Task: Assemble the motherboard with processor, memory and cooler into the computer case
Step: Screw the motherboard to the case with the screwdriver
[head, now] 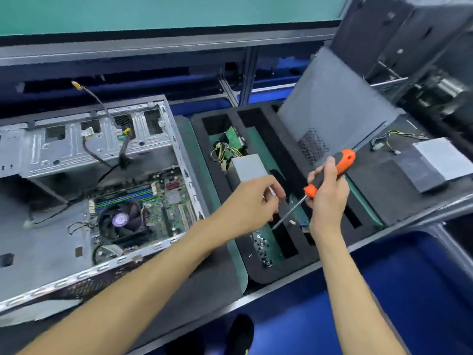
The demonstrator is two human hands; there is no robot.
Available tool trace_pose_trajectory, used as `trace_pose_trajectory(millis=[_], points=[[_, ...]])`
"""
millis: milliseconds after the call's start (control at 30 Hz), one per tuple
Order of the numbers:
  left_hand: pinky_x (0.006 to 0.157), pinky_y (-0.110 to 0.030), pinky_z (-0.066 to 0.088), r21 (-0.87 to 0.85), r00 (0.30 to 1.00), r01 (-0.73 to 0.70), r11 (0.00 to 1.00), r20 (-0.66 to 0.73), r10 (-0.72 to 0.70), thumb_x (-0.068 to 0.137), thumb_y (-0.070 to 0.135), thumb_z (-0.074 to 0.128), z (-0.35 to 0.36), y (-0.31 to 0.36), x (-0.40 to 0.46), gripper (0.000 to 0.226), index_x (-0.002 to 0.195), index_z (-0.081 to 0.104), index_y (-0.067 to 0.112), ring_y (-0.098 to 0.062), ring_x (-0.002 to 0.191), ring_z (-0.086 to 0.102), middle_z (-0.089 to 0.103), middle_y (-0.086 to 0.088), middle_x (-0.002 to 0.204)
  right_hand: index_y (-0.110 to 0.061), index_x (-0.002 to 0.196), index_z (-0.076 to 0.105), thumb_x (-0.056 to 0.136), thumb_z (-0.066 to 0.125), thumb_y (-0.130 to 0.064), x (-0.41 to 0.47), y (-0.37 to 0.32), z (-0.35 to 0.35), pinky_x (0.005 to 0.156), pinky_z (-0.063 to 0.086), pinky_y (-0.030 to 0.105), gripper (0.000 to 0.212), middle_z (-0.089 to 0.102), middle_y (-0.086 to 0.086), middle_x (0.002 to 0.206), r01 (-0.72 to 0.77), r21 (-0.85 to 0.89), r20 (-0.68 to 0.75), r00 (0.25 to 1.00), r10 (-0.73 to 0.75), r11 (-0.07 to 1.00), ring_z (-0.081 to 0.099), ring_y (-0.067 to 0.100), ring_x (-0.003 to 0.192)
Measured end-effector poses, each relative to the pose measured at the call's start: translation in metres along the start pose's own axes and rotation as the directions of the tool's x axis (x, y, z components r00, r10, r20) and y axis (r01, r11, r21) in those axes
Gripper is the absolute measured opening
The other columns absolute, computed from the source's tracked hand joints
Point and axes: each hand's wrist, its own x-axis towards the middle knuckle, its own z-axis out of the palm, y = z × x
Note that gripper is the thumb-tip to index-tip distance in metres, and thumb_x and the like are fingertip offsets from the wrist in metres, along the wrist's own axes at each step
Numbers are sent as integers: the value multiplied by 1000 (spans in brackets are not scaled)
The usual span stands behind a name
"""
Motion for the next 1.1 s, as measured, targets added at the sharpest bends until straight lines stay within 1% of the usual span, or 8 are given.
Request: trace_pose_trajectory(millis=[133,300,400,600,767,867,1000,1100], points=[[70,-29,57,292,979,135,947,109,-173,91,7,48,44,-36,28,23,95,67,20,-18,75,68,65,8,84,-13,81,57,93,57,-50,14,28,-43,51,45,16,39,59,-11,64,87,-111,46,996,-82,990,53,3,59],[85,-36,55,625,917,132,769,219,-335,87,7,58,89,-89,50,21,101,70,16,-25,94,66,71,-4,105,-21,79,60,91,63,-53,25,66,-72,64,51,22,33,63,-8,68,114,-229,169,983,-76,967,60,8,64],[83,-40,55,694,890,113,711,248,-383,85,4,55,110,-110,61,21,102,68,8,-34,95,66,68,-12,105,-26,73,53,95,65,-44,28,80,-78,59,44,8,31,59,-15,61,170,-277,250,963,-100,946,59,0,56],[74,-39,47,746,845,94,659,291,-449,85,2,54,143,-130,83,10,84,46,7,-41,97,61,60,-22,105,-31,71,51,93,65,-48,39,97,-87,62,42,12,31,57,-14,60,170,-317,267,960,-84,933,56,4,56],[74,-37,46,755,860,97,648,264,-437,86,0,53,155,-140,93,23,108,58,0,-41,99,63,63,-23,109,-35,68,49,93,66,-48,49,105,-93,63,47,15,32,58,-12,60,130,-298,263,963,-50,946,63,7,59],[75,-37,48,770,856,87,632,267,-443,87,1,53,152,-138,93,20,106,59,-1,-41,100,64,63,-23,109,-37,67,49,92,65,-50,52,104,-94,63,46,15,32,58,-10,60,106,-296,243,970,-33,949,61,6,57],[69,-37,54,694,886,186,696,187,-424,81,4,57,133,-121,93,6,85,59,0,-36,85,66,67,-17,92,-29,68,57,88,64,-55,55,95,-90,65,48,34,34,63,3,66,-9,-212,160,986,44,977,64,30,64],[57,-27,53,498,908,321,806,81,-411,77,1,61,112,-99,91,5,78,64,4,-18,62,63,68,-4,73,-31,65,63,89,61,-52,56,80,-82,59,40,32,32,64,0,66,-105,-74,80,991,111,992,51,16,50]])
